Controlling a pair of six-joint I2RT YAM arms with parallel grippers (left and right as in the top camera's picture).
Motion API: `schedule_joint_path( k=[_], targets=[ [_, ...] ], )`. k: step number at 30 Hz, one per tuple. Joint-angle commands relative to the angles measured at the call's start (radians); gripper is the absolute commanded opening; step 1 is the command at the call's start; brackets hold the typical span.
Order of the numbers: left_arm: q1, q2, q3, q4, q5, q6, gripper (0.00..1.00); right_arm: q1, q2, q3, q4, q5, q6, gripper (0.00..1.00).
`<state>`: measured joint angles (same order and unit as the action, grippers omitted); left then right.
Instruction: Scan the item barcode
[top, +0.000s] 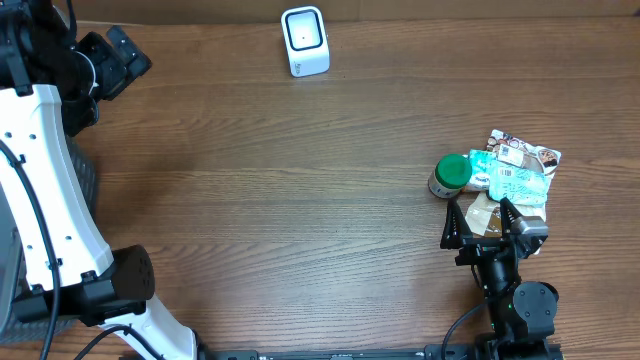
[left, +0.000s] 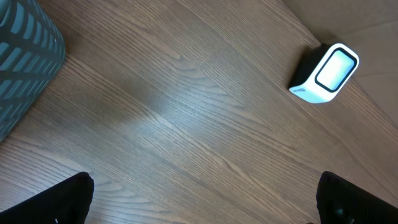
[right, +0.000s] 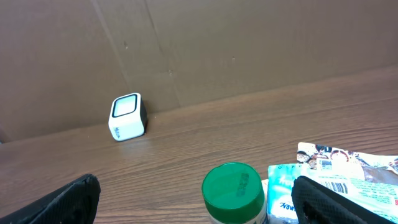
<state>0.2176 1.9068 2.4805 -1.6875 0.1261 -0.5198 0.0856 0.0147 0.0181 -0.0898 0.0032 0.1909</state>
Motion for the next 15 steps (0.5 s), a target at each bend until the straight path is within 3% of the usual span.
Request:
schedule_joint_path(
  k=[1,5,15],
  targets=[
    [-0.006,-0.017,0.008,-0.002,-0.006,0.012,1.00,-0.002,-0.012,-0.010,0.006,-0.008,0.003,1.00],
    [-0.010,-0.116,-0.045,0.000,-0.006,0.012,1.00,-0.002,-0.012,-0.010,0.006,-0.008,0.003,1.00],
    [-0.114,-0.557,-0.449,0.000,-0.006,0.011,0.99,-0.002,-0.012,-0.010,0.006,-0.008,0.003,1.00]
  ],
)
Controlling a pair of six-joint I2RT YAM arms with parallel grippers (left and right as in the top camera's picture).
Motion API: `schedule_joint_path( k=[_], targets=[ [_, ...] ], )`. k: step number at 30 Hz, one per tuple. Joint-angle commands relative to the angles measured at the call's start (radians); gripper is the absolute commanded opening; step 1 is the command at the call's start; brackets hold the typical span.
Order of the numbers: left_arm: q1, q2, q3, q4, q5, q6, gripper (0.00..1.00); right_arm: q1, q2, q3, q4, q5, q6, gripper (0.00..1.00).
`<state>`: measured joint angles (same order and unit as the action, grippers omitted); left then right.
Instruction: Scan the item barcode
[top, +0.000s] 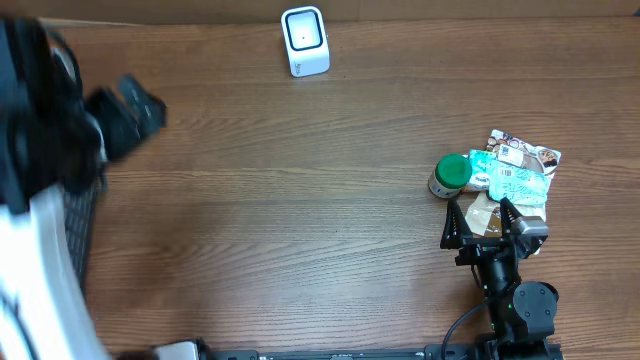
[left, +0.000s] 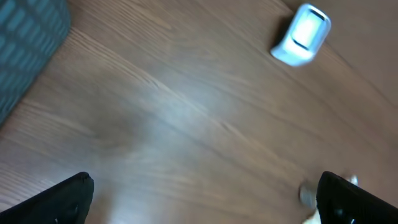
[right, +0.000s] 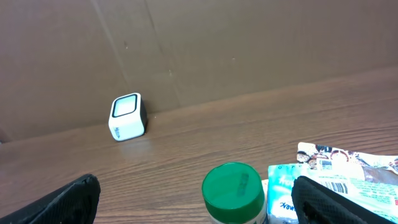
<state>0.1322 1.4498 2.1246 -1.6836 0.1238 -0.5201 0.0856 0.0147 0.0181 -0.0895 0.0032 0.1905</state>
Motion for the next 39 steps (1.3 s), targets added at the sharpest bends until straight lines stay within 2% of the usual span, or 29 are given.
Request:
schedule_joint_path(
  k=[1,6,9,11,18,20,27,32,39],
  targets=[
    [-0.040,-0.146,-0.143,-0.003,-0.004,0.013,0.99,-0.002,-0.012,-0.010,0.006,-0.008,0.004,1.00],
    [-0.054,-0.354,-0.349,0.017,-0.098,0.041,1.00,-0.002,-0.012,-0.010,0.006,-0.008,0.004,1.00],
    [-0.054,-0.490,-0.497,0.134,-0.098,0.043,1.00,-0.002,-0.012,-0.010,0.006,-0.008,0.004,1.00],
    [-0.054,-0.587,-0.620,0.266,-0.087,0.070,0.99,-0.002,-0.012,-0.010,0.006,-0.008,0.004,1.00],
    [-0.054,-0.937,-1.116,0.827,0.092,0.406,1.00,-0.002,-0.012,-0.010,0.006,-0.008,0.004,1.00],
    [-0.055,-1.010,-1.238,0.966,0.114,0.468,1.00,-0.002,-0.012,-0.010,0.006,-0.008,0.004,1.00],
    [-0.054,-1.207,-1.625,1.361,0.109,0.540,0.99,-0.002,-0.012,-0.010,0.006,-0.008,0.004,1.00],
    [-0.054,-1.313,-1.846,1.524,0.108,0.598,1.00,-0.002,-0.012,-0.010,0.006,-0.008,0.004,1.00],
    [-0.054,-1.405,-1.983,1.566,0.105,0.693,0.99,-0.002,-0.012,-0.010,0.006,-0.008,0.004,1.00]
  ],
)
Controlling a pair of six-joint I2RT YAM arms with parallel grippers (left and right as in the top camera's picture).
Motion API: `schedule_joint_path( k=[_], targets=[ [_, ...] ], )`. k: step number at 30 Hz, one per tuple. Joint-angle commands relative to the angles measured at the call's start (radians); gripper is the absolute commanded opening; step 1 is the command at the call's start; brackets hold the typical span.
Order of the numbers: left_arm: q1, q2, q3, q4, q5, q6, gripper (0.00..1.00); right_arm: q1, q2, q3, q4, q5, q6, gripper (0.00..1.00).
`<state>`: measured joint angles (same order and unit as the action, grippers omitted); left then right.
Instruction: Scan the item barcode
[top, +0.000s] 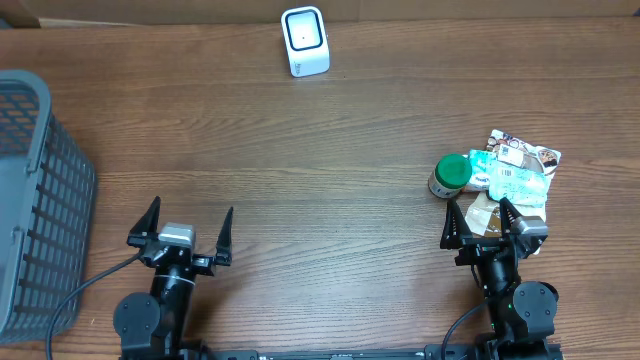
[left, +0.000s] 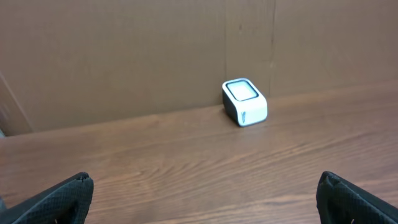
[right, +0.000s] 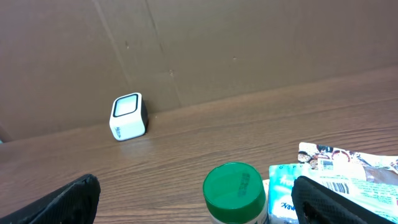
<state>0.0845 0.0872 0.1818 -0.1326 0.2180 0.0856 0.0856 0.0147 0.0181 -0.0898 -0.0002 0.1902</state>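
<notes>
A white barcode scanner (top: 304, 41) stands at the table's far edge; it also shows in the left wrist view as the scanner (left: 244, 102) and in the right wrist view as the scanner (right: 128, 116). At the right lies a heap of items: a green-lidded jar (top: 451, 174) and printed packets (top: 517, 175). My right gripper (top: 484, 228) rests open just in front of the jar (right: 235, 190), nothing between its fingers. My left gripper (top: 182, 237) sits open at the front left, holding nothing.
A grey mesh basket (top: 35, 200) stands at the left edge, beside the left arm. A brown cardboard wall (left: 155, 50) backs the table behind the scanner.
The left arm has moved from raised over the table's left side down to a rest pose at the front left, its gripper open. The basket is now uncovered. The right arm has not moved.
The left arm was raised at the far left, its camera looking down at the table and scanner. Then it was blurred in motion. Now it rests low at the front left, facing the scanner. The right gripper stayed open before the item heap throughout.
</notes>
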Motion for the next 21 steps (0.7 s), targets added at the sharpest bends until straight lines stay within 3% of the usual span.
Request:
schedule_joint_path(
  k=[1,9,21],
  targets=[
    [-0.006,-0.049,-0.053,0.015,0.011,0.104,1.00,-0.002,-0.012,-0.010,0.006,-0.005,0.004,1.00],
    [-0.006,-0.079,-0.158,0.031,0.010,0.139,1.00,-0.002,-0.012,-0.010,0.006,-0.005,0.004,1.00],
    [-0.006,-0.084,-0.166,0.055,0.011,0.135,1.00,-0.002,-0.012,-0.010,0.006,-0.005,0.004,1.00]
  ],
)
